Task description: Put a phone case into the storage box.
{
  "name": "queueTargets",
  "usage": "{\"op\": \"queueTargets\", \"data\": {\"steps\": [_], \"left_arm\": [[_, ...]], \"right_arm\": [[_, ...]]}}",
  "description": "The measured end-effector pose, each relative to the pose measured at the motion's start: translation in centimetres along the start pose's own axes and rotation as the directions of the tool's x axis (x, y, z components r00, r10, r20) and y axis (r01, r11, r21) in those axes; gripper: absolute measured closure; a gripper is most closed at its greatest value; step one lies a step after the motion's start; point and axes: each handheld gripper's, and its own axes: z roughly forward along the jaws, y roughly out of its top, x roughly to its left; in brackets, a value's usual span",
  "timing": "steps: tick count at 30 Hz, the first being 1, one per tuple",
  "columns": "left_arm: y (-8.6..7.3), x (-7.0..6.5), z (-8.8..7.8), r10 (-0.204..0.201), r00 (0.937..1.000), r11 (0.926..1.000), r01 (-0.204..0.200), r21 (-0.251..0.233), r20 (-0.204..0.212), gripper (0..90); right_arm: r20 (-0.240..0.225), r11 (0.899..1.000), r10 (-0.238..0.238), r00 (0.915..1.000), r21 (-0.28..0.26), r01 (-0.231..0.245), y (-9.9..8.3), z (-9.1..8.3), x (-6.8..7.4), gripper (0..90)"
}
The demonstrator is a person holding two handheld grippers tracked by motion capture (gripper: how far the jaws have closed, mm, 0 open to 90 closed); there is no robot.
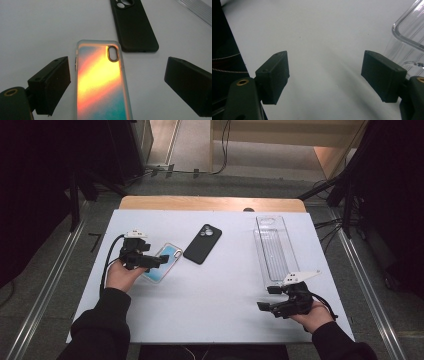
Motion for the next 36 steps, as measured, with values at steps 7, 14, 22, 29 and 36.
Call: {"op": "queueTargets", "data": {"steps": [7, 14, 22, 29, 36], "left_arm": [[-0.3, 0.0, 0.5, 0.004, 0.9999, 1.0, -0.004, 0.003, -0.01, 6.8], [-0.7, 0.0, 1.0, 0.024, 0.9995, 0.9997, -0.024, 0.005, -0.018, 6.8], [-1.2, 0.1, 2.0, 0.04, 0.9987, 0.9989, -0.039, 0.027, -0.032, 6.7], [-1.9, 0.1, 2.9, 0.052, 0.9979, 0.9982, -0.051, 0.032, -0.038, 6.6], [-2.4, 0.2, 3.4, 0.07, 0.9963, 0.995, -0.066, 0.075, -0.05, 6.6]], "right_arm": [[-0.001, 1.0, 0.0, 1.0, 0.001, 0.0, 0.0, 0.0, 0.0, 20.4], [-0.001, 1.0, -0.002, 1.0, 0.0, 0.002, 0.0, 0.0, 0.0, 20.4], [-0.001, 1.0, -0.004, 1.0, 0.003, 0.004, 0.0, 0.1, 0.0, 20.4], [-0.001, 1.0, -0.006, 1.0, 0.006, 0.006, 0.0, 0.1, 0.0, 20.4], [-0.003, 1.0, -0.007, 1.0, 0.007, 0.007, 0.0, 0.1, 0.0, 20.4]]}}
